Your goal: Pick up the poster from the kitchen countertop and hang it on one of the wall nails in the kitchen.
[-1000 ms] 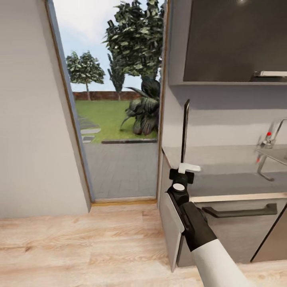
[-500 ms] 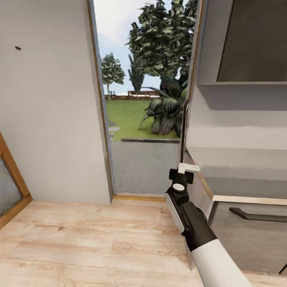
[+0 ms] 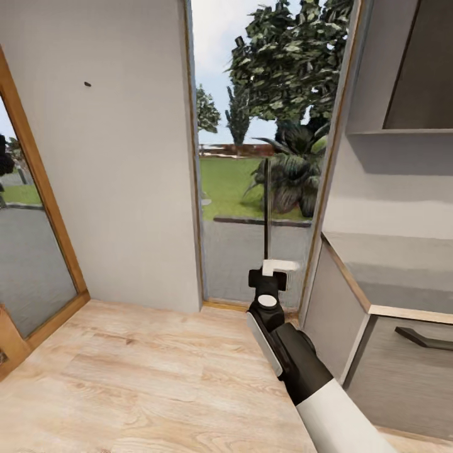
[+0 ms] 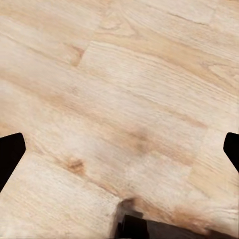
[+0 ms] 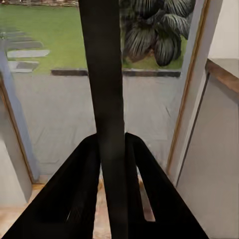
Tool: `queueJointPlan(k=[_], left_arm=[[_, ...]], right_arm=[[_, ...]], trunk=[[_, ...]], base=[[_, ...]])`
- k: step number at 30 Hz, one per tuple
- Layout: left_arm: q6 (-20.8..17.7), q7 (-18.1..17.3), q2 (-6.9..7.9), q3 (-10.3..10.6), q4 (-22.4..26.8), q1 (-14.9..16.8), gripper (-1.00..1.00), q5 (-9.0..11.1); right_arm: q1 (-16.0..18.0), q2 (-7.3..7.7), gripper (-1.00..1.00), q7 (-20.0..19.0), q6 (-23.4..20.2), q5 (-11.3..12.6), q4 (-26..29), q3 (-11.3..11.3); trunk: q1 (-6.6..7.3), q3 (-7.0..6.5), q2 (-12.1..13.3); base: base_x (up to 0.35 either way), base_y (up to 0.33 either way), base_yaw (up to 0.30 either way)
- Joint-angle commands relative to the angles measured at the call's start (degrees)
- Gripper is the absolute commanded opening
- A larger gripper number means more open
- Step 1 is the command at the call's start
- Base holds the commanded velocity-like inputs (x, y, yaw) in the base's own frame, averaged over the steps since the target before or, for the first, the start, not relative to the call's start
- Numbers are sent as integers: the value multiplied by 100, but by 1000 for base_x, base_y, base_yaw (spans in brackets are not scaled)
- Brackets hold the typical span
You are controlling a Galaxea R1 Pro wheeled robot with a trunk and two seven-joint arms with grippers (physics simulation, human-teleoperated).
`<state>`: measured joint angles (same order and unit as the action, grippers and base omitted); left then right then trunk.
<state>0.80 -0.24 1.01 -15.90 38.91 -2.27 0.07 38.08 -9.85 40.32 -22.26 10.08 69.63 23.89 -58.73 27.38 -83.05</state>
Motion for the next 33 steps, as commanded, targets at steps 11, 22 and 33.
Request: queueJointPlan(k=[11,22,33], left_arm=[[13,-10,47,-1,10,-2,100,2],[36,-207,54,-1,35,-2,100,-1],[60,-831,246,9,29,-2,100,1]], right_arm=[[-282,187,-100,-2335,18,332,28,211],[-907,1212,-100,-4811,551,338,140,195],[-1261,1796,-100,-5668,669,361,157,173]], trunk=[[0,5,-3],[0,5,-3],[0,5,-3]], base=[[-10,9,11],[0,0,0],[0,0,0]])
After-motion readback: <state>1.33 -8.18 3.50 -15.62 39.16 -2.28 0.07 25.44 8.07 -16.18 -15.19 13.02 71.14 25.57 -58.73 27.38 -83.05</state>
